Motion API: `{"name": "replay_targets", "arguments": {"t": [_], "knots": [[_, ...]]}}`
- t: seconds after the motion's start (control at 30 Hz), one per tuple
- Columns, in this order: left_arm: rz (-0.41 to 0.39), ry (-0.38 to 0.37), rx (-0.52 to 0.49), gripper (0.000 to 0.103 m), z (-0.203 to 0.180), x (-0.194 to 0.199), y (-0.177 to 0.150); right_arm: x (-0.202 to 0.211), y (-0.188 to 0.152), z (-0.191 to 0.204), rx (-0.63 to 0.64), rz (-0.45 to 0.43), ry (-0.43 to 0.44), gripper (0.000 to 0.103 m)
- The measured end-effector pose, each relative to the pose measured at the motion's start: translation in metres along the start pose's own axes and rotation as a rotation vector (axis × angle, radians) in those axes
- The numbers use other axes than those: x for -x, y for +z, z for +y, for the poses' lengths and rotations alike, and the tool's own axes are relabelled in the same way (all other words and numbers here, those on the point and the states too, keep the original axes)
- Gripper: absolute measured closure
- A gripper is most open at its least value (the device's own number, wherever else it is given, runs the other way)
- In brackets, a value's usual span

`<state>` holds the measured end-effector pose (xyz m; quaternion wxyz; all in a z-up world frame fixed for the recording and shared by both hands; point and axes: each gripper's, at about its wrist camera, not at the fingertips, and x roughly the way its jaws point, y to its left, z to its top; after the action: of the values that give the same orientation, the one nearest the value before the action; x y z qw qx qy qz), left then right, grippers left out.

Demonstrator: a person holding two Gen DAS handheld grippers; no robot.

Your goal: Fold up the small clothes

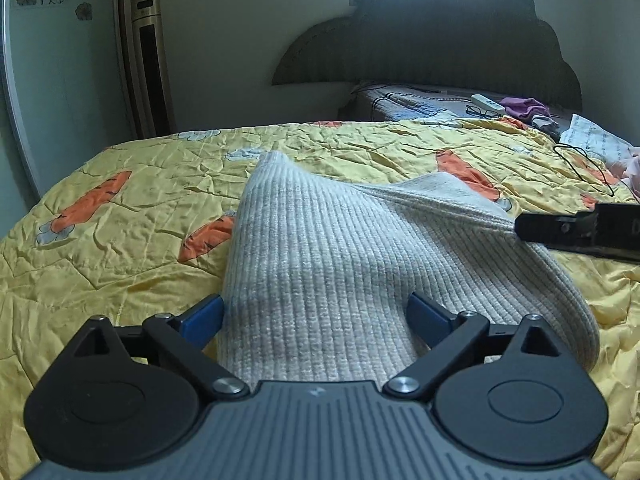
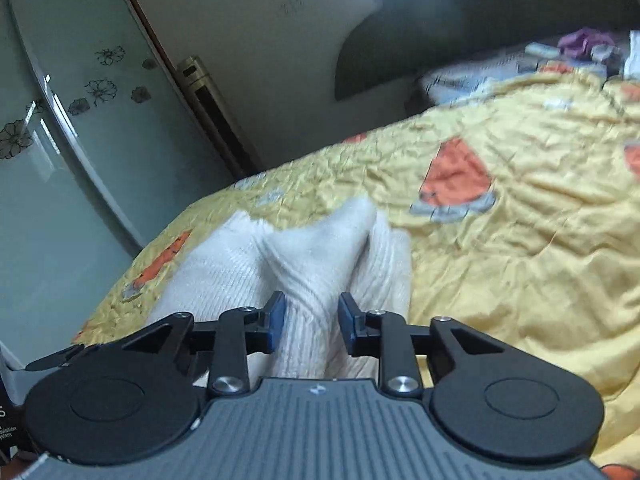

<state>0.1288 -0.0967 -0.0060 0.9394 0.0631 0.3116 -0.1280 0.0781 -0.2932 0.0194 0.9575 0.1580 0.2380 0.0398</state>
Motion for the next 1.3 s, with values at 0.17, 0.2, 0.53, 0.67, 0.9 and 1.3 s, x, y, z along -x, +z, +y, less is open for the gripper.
{"name": "replay_targets", "arguments": {"t": [0.17,0.2,0.53,0.67,0.9,1.3], "knots": [[0.003,0.003,0.008,0.003,0.001,-0.001,-0.001,-0.007,0.006,0.03,0.159,0.007,0.073,0.063],[0.005,0.001,0.017,0.003,0.002,-0.002,-0.001,-0.017,0.004,0.033,0.176,0.04,0.064,0.061],[0.042,-0.043,0.101,0.001,0.016,-0.011,-0.004,-0.061,-0.01,0.02,0.198,0.118,-0.031,0.064],[0.073,-0.085,0.177,0.001,0.027,-0.016,-0.006,-0.063,-0.011,0.016,0.18,0.119,-0.018,0.063],[0.084,-0.147,0.208,0.001,0.04,-0.017,-0.007,-0.044,-0.004,0.002,0.026,0.091,0.06,0.048],[0.208,-0.502,0.458,0.002,0.094,-0.054,-0.022,-0.067,-0.031,-0.045,-0.242,0.334,0.244,0.006]]}}
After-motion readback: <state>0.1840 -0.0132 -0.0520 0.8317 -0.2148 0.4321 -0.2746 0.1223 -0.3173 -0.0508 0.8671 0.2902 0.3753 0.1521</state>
